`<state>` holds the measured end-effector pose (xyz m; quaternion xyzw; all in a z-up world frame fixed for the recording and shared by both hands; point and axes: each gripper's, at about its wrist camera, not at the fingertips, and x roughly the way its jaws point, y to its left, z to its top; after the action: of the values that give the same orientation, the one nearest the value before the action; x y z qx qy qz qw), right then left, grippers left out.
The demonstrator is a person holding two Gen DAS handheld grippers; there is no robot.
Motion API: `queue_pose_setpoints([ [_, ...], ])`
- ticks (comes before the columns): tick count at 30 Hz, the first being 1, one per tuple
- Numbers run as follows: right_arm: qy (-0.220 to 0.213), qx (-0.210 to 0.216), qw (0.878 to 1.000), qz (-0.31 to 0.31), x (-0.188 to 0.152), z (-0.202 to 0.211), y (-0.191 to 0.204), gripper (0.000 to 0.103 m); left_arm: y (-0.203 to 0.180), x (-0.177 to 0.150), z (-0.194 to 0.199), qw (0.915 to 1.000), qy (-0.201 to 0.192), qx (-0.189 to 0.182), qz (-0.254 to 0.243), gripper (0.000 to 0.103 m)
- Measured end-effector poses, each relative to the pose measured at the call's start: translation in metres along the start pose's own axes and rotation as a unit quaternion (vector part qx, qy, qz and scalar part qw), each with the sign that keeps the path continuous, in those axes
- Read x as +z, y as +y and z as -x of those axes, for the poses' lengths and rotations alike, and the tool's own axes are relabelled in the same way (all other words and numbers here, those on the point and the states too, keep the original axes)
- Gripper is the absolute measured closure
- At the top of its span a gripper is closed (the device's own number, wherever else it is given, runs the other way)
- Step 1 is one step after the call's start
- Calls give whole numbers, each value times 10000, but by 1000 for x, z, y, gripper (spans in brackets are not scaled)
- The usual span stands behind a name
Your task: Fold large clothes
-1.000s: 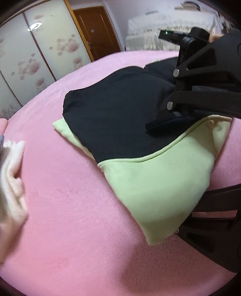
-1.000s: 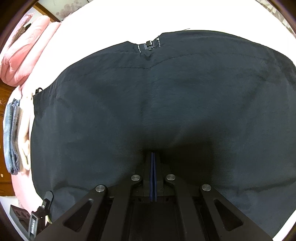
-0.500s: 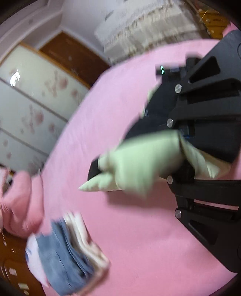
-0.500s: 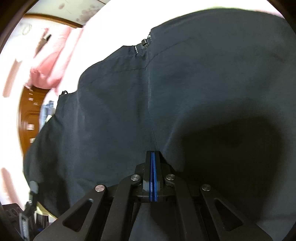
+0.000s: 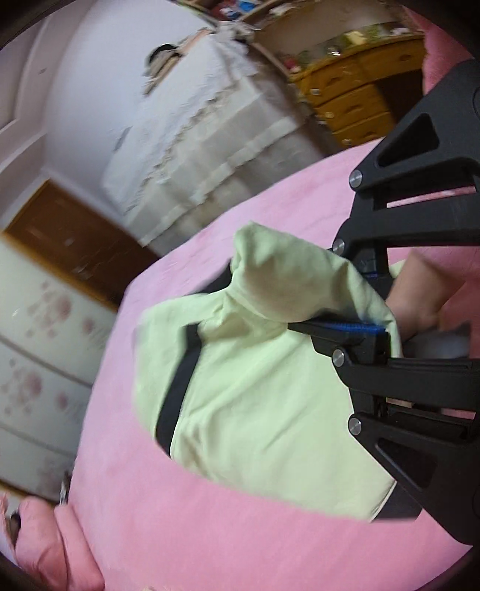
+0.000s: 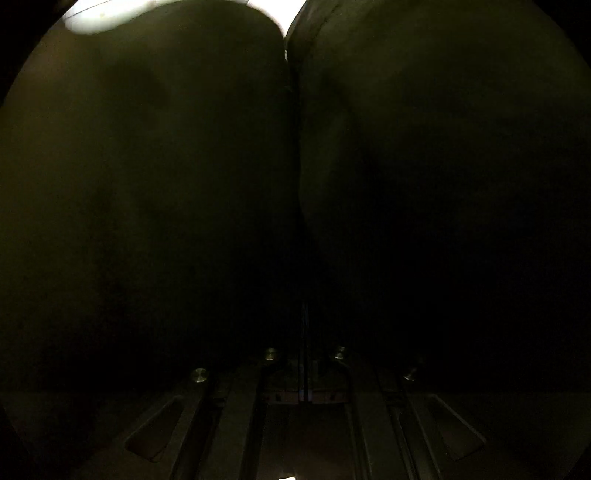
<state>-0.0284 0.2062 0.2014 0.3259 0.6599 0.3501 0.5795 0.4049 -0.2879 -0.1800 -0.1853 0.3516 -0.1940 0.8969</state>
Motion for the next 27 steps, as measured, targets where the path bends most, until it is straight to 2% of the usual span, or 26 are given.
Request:
queue_pose_setpoints([
  [3, 15, 340, 9994, -87, 1, 16, -14, 103, -13, -13, -15, 9995, 280, -13, -133, 90],
  [5, 31, 437, 9990, -70, 1, 25, -20, 103, -20, -15, -17, 9992, 274, 49, -295, 90],
  [9, 139, 324, 9992, -202, 6, 41, -24, 103, -25, -12, -14, 9982, 232, 98, -538, 90],
  [11, 390, 220, 9981, -428, 15, 53, -27, 103, -25, -7, -9, 9980, 174, 88, -599, 90],
  [13, 517, -54, 9972, -544, 30, 74, -27, 103, -30, -3, -1, 9975, 67, 71, -703, 90],
  [18, -164, -1199, 9925, -182, 83, 182, -14, 103, -52, 0, 1, 9932, -231, 308, -1097, 90],
  [20, -701, -1509, 9860, -135, 96, 236, -10, 103, -55, -2, -4, 9941, -214, 298, -1022, 90],
  [24, -1566, -1960, 9680, -4, 101, 333, -6, 103, -51, -20, -21, 9967, 94, 159, -793, 90],
  [27, -1787, -2558, 9499, 186, 89, 392, -6, 102, -51, -49, -39, 9934, 528, 172, -1003, 90],
])
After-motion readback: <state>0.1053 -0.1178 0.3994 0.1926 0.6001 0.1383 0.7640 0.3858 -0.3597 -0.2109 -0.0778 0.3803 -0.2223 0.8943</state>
